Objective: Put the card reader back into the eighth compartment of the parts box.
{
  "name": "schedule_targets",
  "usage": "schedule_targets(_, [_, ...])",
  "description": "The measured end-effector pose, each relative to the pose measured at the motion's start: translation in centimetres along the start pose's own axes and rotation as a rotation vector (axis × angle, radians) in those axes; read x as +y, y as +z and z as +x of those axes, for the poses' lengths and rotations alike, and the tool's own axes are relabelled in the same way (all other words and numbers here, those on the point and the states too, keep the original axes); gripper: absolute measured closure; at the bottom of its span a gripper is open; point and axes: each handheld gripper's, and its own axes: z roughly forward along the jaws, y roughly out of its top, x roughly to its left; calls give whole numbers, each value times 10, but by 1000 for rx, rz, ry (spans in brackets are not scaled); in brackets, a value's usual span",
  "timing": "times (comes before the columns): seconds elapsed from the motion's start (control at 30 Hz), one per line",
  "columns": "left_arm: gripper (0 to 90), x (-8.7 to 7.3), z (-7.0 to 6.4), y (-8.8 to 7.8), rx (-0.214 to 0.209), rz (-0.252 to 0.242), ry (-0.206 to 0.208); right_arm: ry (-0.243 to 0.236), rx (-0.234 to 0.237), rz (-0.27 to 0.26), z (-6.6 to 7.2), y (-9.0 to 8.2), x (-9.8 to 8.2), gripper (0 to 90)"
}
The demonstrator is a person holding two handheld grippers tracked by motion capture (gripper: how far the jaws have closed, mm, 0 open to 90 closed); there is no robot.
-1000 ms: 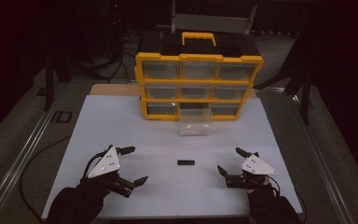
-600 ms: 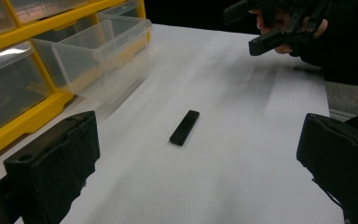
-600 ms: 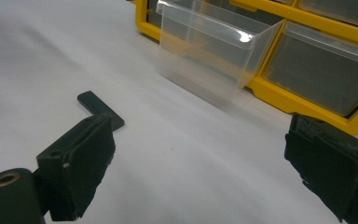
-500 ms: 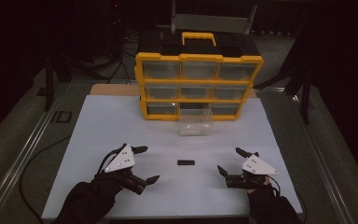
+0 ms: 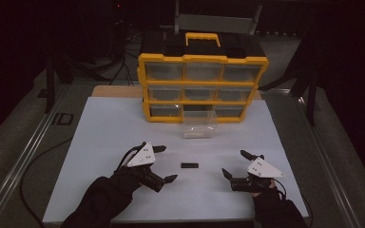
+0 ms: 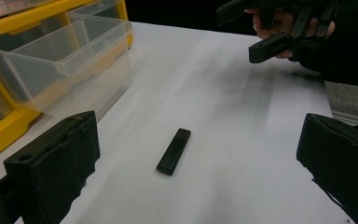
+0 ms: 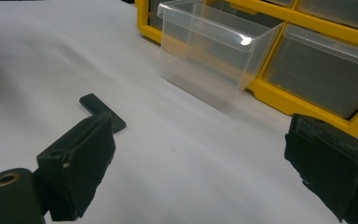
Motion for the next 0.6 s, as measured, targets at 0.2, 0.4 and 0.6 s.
schedule_targets(0.2, [0, 1, 2, 14, -23, 9, -2, 3, 4, -2, -1, 0, 0, 81])
schedule_targets(0.4, [0, 2, 2, 28, -45, 17, 2, 3, 7, -2, -1, -1, 0, 81])
schedule_targets(0.6, [0, 3, 3, 40, -60, 25, 3, 7, 9, -6, 0, -1, 0, 81])
